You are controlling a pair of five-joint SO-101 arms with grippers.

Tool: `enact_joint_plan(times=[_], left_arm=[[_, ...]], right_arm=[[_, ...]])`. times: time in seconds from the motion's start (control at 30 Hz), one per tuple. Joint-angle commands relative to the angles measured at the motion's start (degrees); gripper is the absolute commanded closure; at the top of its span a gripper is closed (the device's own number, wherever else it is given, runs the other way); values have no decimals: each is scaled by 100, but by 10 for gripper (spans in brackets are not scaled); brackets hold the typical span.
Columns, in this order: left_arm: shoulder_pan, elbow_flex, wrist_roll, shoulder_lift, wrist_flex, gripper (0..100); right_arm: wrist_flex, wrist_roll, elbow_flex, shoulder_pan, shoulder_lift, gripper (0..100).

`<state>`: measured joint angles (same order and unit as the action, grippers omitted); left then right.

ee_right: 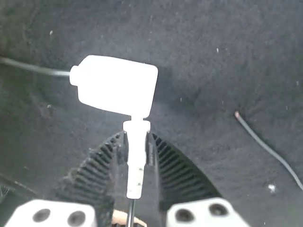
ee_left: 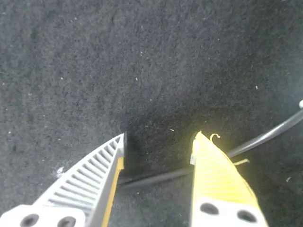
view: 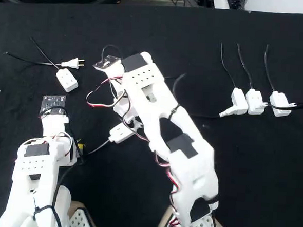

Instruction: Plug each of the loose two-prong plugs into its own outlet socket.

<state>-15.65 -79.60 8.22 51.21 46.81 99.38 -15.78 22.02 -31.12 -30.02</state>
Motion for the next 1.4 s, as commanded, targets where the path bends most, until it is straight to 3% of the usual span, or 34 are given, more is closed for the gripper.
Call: enact_joint_plan(times=[0.0,0.3,0.73,1.37], left_arm=[[22,22,-44,114,-44,769],[22,22,-44,114,-44,769],[22,22,-44,114,-35,769],[13,22,-35,114,-35,769]], right_arm=[[185,149,681,35,-136,988],[141,519,1130,-123,347,988],[-475,712,1473,-299,-523,988],[-290,457,593,-299,-664,988]])
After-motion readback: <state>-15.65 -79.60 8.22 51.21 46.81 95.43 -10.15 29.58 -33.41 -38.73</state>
